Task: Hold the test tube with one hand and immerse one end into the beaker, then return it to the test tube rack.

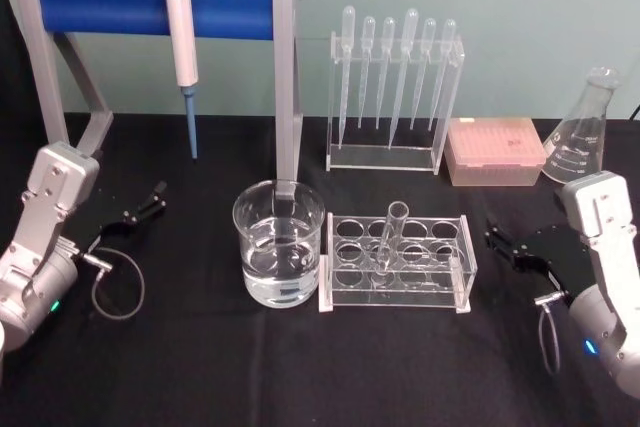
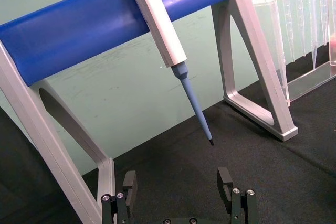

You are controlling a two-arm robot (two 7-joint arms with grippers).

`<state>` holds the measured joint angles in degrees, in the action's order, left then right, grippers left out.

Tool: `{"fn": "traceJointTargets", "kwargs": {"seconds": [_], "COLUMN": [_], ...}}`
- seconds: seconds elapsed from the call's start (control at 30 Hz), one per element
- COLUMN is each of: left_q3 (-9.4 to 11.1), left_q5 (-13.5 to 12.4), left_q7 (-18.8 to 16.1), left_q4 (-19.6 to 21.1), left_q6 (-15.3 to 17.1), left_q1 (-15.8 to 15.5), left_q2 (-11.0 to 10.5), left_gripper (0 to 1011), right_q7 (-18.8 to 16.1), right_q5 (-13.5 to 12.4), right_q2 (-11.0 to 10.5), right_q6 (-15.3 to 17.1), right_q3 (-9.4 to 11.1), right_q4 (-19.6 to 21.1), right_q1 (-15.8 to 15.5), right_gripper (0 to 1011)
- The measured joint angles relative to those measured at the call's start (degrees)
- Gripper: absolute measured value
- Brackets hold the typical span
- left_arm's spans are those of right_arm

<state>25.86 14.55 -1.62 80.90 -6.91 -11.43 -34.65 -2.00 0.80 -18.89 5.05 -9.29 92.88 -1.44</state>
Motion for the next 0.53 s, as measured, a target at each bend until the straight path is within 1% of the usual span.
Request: {"fn": "traceJointTargets", "kwargs": {"seconds": [0.1,0.53], "left_q3": [0.0,0.0], "left_q5": [0.0,0.0], "left_q7": [0.0,0.0], "left_q4": [0.0,0.0], "left_q6": [0.0,0.0], "left_q1": [0.0,0.0], "left_q2": [0.0,0.0], "left_gripper": [1000,1000], "right_q7": [0.0,0.0], "right_q5": [0.8,0.6], "right_q2": [0.2,0.1], "right_q6": [-0.1,-0.1], "right_q3": [-0.2,-0.2], "right_q4": [-0.4,-0.3], "right_q1": [0.3,0.3], "right_gripper": [1002,1002]}}
